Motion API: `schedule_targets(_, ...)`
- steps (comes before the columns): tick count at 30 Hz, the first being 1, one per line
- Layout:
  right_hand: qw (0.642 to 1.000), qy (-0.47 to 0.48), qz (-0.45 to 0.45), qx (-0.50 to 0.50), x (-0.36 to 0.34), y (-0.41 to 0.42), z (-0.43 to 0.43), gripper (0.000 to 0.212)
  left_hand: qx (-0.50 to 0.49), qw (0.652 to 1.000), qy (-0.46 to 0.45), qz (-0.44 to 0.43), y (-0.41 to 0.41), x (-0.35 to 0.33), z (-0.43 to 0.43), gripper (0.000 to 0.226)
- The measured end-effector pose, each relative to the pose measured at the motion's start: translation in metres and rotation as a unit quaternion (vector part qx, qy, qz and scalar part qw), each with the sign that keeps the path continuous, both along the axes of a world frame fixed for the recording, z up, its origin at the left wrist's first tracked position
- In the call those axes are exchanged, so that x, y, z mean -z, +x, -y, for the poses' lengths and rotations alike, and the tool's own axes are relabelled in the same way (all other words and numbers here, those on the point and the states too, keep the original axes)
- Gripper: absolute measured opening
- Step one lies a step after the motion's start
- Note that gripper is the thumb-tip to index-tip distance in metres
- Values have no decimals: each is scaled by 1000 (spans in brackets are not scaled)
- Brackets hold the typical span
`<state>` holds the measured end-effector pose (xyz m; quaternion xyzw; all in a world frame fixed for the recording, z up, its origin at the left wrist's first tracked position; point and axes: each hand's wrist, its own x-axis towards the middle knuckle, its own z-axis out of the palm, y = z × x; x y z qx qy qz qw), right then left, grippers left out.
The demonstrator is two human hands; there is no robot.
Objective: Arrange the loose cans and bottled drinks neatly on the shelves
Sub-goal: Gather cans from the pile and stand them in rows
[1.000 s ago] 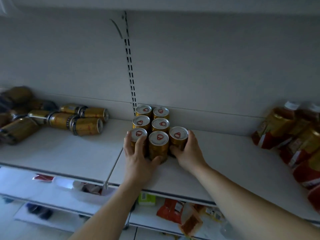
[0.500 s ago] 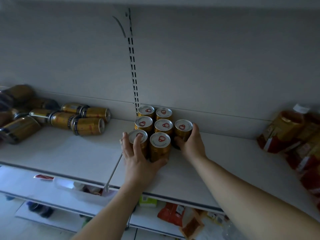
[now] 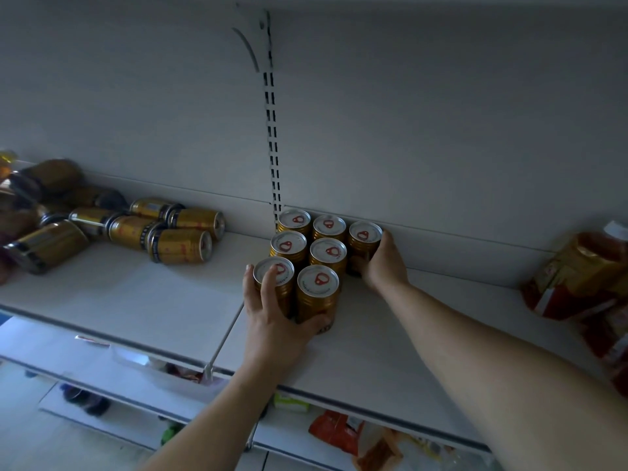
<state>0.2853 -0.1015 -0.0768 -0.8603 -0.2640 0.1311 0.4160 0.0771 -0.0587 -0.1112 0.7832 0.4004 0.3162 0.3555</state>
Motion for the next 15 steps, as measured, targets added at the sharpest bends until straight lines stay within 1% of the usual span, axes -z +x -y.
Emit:
schedule_targets(3, 1000, 0, -6, -11, -1, 0, 3, 69, 2, 1000, 10, 2, -1, -1, 1, 114)
schedule_targets(5, 999, 9, -28, -12, -3, -4, 5, 73, 4, 1000, 4, 4, -1, -2, 1, 111)
schedule_targets(8, 999, 23, -35, -3, 0, -9, 5, 96, 2, 1000, -1, 7, -1, -4, 1, 109)
schedule_targets(9, 999, 28, -40, -5, 2, -11, 3, 99, 1, 1000, -1, 7, -2, -5, 1, 109)
schedule_targets(15, 998, 41, -52, 14, -1, -22, -3, 87, 3, 1000, -9, 4, -2, -7, 3, 109)
